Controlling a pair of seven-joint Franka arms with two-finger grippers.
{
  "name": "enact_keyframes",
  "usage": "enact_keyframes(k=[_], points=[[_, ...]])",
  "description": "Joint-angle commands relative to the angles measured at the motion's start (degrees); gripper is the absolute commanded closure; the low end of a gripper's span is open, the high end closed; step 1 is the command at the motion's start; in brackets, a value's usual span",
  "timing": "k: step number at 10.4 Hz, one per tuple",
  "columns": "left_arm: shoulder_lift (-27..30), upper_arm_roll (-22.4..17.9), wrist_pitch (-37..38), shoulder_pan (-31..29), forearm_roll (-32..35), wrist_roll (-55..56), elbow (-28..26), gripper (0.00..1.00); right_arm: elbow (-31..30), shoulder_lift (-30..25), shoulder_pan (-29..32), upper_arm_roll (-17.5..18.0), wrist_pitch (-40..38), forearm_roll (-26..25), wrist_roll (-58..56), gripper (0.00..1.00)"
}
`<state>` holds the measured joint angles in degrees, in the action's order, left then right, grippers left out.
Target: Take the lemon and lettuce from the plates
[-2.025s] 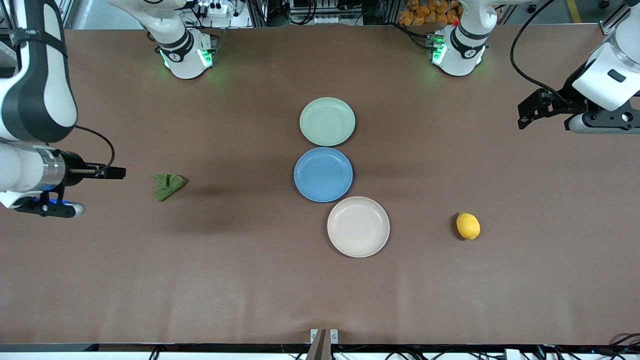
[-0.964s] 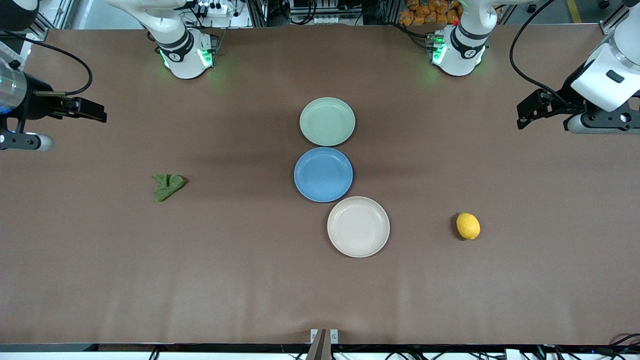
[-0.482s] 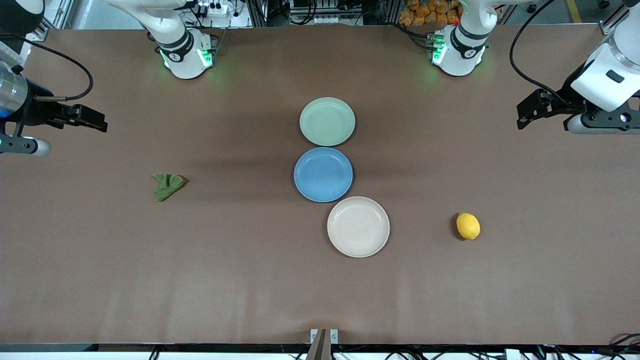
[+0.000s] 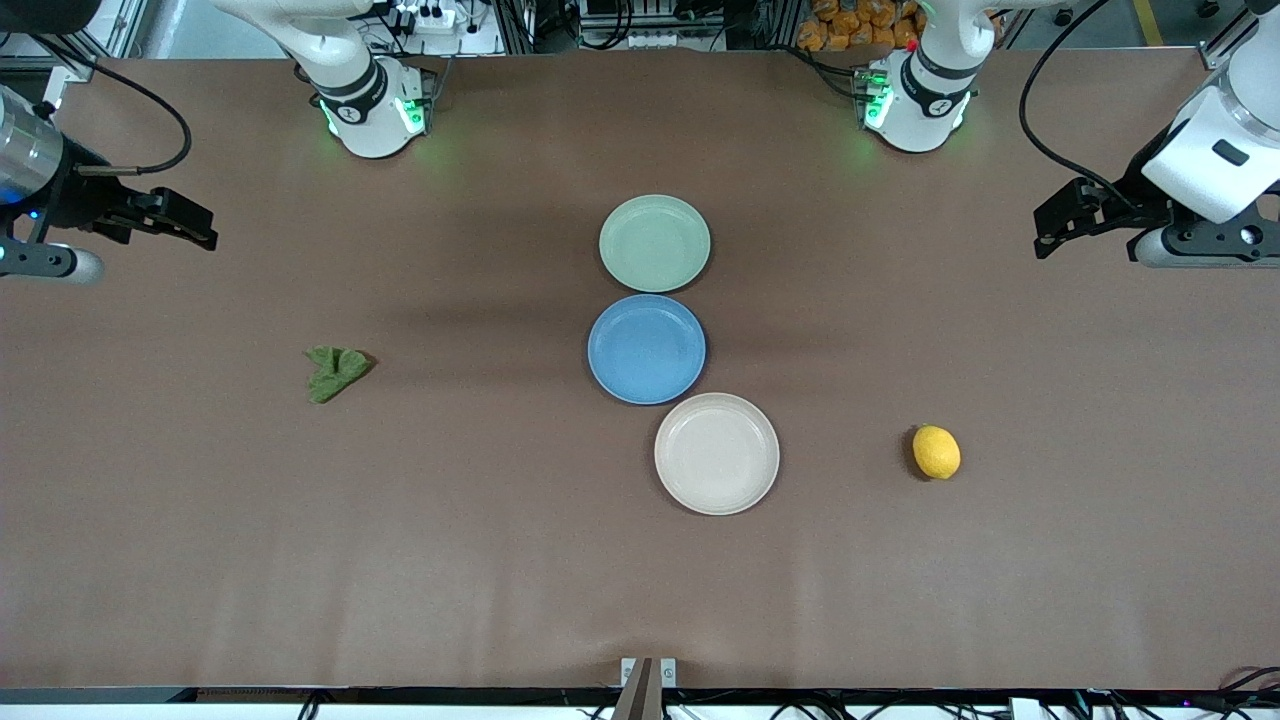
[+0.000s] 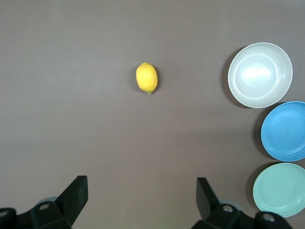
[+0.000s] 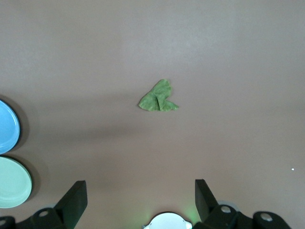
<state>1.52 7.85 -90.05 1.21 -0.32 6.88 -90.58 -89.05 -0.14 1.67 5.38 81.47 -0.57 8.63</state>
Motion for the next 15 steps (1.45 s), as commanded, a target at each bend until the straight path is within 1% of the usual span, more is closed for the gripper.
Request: enact_keyframes(k=[1, 7, 15], points=[[-0.20, 0.15, 1.10, -0.41, -0.65, -0.72, 0.93, 0.00, 2.64, 0.93, 0.44, -0.11, 0.09, 0.92, -0.02, 0.00], [-0.37, 0.15, 1.10, -0.41, -0.65, -0.64, 0.93, 0.00, 2.39, 1.20, 0.52, -0.11, 2.64, 0.83, -0.02, 0.00], [-0.64, 0.15, 1.10, -0.24, -0.56, -0.64, 0.93, 0.00, 2.12, 1.11, 0.70, -0.28, 2.64, 0.83, -0.02, 0.00]])
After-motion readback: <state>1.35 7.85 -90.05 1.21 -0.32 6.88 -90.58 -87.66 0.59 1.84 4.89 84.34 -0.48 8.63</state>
